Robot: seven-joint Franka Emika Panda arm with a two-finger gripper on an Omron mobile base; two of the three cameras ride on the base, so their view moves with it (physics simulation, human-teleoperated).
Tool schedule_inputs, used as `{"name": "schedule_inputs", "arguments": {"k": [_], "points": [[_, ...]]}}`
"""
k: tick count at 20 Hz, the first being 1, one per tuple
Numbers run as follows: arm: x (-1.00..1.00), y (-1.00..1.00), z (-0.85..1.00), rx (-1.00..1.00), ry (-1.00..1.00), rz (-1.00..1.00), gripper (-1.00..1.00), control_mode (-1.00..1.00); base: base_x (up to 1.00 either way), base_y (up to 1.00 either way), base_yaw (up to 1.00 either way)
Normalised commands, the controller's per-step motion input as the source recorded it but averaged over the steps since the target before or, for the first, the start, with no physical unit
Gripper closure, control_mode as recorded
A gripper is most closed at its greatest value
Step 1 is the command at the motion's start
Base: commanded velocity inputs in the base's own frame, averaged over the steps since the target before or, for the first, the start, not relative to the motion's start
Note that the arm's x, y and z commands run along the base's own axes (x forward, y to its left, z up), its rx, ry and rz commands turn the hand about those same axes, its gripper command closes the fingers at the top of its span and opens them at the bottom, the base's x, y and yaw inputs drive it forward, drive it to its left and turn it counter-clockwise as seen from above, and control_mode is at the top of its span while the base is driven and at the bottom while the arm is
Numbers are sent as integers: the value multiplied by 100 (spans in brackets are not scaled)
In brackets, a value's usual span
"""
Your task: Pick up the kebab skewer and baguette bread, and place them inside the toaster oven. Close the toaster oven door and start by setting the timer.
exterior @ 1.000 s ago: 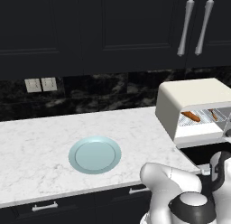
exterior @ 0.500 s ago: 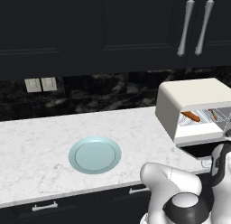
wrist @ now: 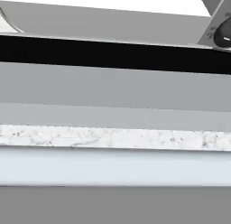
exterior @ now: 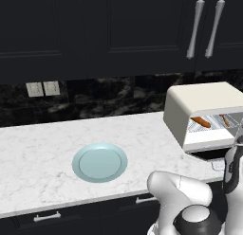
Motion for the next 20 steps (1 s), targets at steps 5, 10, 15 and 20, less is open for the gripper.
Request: {"name": "schedule_inputs", "arguments": {"k": [5, 10, 15, 20], "points": [[79, 0, 48, -2, 0, 0, -100, -100, 0, 0, 0], [87, 6, 20, 0, 0, 0, -100, -100, 0, 0, 0], [100, 23, 14, -2, 0, 0, -100, -100, 0, 0, 0], [100, 36, 1, -1, 0, 0, -100, -100, 0, 0, 0]]}}
